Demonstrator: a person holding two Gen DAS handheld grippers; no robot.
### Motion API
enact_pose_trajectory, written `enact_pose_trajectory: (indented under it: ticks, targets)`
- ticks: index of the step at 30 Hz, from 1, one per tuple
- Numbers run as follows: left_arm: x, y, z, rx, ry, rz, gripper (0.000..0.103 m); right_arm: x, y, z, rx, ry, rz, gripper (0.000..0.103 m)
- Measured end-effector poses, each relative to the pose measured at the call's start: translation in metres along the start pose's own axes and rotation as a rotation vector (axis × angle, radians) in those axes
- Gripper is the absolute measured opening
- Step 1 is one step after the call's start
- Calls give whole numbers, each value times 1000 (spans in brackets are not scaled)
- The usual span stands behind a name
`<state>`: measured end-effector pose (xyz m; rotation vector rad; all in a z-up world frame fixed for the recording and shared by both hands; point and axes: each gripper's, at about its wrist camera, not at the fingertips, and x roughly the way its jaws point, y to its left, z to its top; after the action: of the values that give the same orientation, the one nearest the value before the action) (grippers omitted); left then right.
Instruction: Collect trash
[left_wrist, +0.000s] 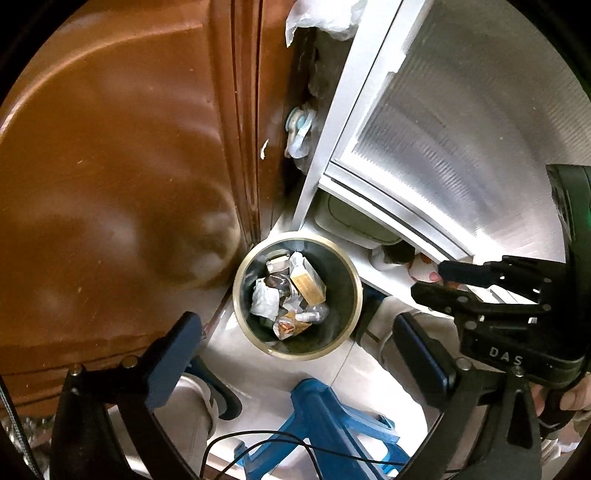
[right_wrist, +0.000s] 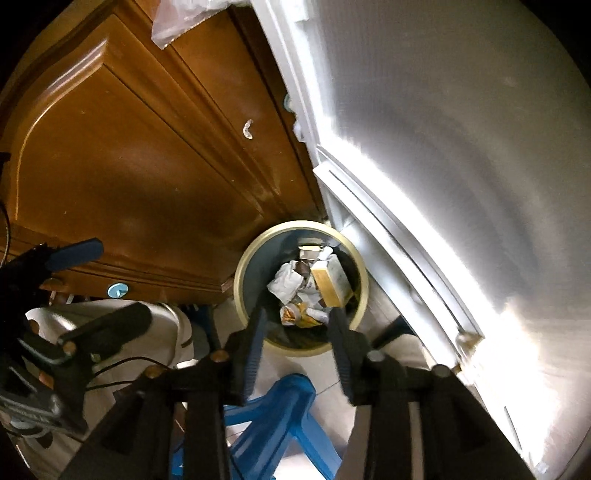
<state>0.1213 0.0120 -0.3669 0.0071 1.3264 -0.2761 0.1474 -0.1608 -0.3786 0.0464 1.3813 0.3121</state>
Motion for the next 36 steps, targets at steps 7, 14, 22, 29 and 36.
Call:
enact_pose_trajectory:
  ticks: [7,14,22,29,36]
  targets:
    - [-17,-8,-14,19,-18,5,102,-14,5,-17,12,-19,-5,58]
    - [-50,-19,-20,33,-82,-10,102,-54,16,-28,-33,-119,-25,64]
    - [-103,-31,-26,47,-187,-29,102,-129,32,-46,-107,-321,-101,65]
    - [-179,-44,-19,69,-353,-20,102,-214,43,-54,-143,-515,-118,65]
    - [-272,-52,-5,56,-491,-7,102,-304,53,-47,-82,-644,-97,65]
